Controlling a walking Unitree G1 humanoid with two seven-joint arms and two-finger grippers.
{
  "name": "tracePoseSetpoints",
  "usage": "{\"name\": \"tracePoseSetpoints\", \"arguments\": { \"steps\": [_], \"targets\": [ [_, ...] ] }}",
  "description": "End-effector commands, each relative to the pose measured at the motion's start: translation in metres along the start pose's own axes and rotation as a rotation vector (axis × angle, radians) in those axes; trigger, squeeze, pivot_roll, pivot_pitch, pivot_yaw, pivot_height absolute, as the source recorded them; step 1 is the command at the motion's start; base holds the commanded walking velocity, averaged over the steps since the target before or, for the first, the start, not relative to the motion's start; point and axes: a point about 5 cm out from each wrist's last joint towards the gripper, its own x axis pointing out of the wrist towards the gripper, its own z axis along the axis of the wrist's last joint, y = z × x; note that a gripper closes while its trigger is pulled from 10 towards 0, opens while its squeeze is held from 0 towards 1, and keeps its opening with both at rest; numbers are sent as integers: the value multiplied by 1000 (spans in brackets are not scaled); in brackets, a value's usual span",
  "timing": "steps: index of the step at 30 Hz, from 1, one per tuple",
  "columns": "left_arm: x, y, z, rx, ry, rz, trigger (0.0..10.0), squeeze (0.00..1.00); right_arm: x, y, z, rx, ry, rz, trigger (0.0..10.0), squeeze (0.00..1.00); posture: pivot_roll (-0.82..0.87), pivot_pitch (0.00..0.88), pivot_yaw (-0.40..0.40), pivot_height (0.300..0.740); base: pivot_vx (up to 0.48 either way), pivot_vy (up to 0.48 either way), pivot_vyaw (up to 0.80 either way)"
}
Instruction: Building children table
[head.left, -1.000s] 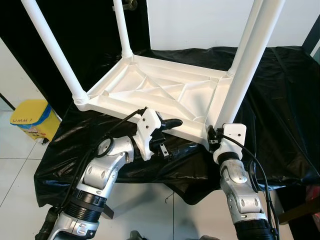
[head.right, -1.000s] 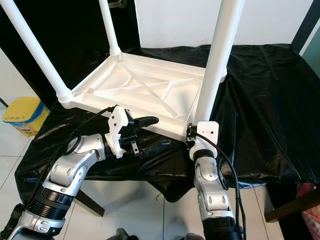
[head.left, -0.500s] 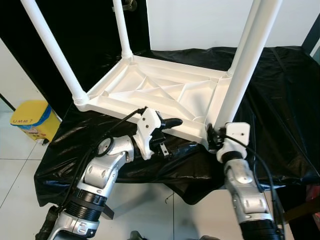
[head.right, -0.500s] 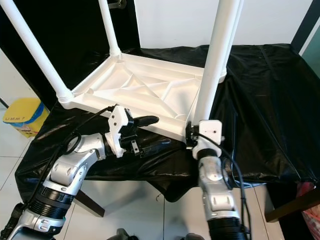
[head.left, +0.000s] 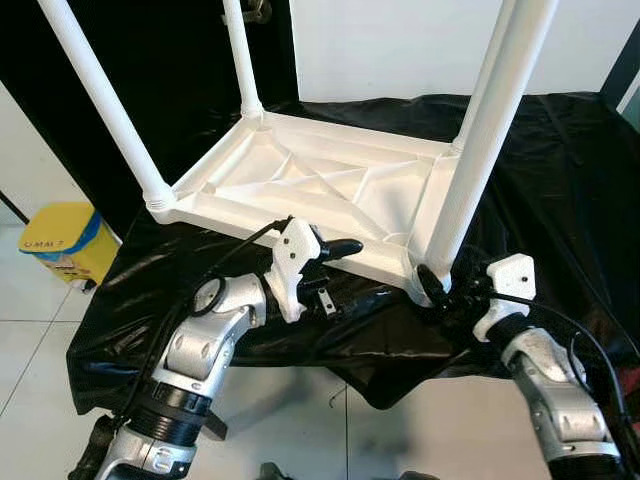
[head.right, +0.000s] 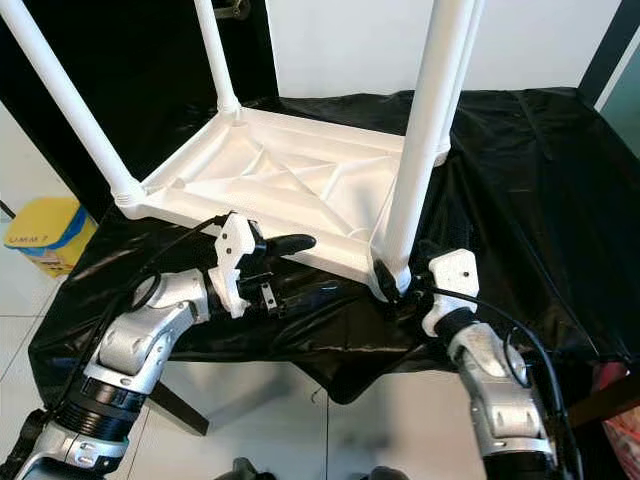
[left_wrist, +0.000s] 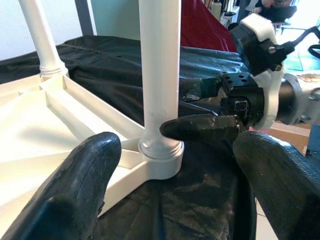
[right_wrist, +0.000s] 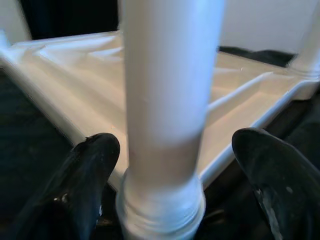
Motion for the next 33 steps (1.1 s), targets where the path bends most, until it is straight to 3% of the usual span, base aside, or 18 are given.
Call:
{"name": "tracePoseSetpoints", "arguments": {
  "steps": [1,6,12,13,14,15,16,29,30,31,32,33],
  "targets": [
    [0,-1,1,3,4,7,10000,0,8,-3,-1,-6,13,65,10000,0,-183,40,57,740,0,0,0],
    [1,1,2,7,3,3,10000,0,25,-12,5,-38,12,119,10000,0,-179,37,61,740,0,0,0],
    [0,1,3,13,4,4,10000,0,38,-11,5,-70,27,200,10000,0,-160,28,53,740,0,0,0],
    [-1,1,4,16,5,8,10000,0,41,-10,3,-73,37,221,5451,0,-152,25,46,740,0,0,0],
    [-2,1,4,18,5,12,10000,0,42,-11,2,-77,45,232,3882,0,-152,25,46,740,0,0,0],
    [-2,1,4,18,5,12,10000,0,42,-11,2,-77,45,232,3882,0,-152,25,46,740,0,0,0],
    [-3,2,4,19,6,17,10000,0,42,-11,0,-78,54,238,0,0,-144,26,39,740,0,0,0],
    [-9,7,4,26,12,54,10000,0,39,-12,-9,-42,42,194,0,0,-152,19,35,740,0,0,0],
    [-8,9,4,27,12,55,10000,0,38,-12,-8,-34,35,170,4118,0,-155,22,41,740,0,0,0],
    [-8,9,5,28,11,56,10000,0,38,-11,-8,-29,30,157,4118,0,-156,22,43,740,0,0,0],
    [-8,10,5,29,11,55,10000,0,38,-11,-8,-20,22,133,10000,0,-161,22,48,740,0,0,0],
    [-8,10,6,30,11,55,10000,0,38,-11,-7,-13,16,117,10000,0,-161,22,48,740,0,0,0]
  ]
}}
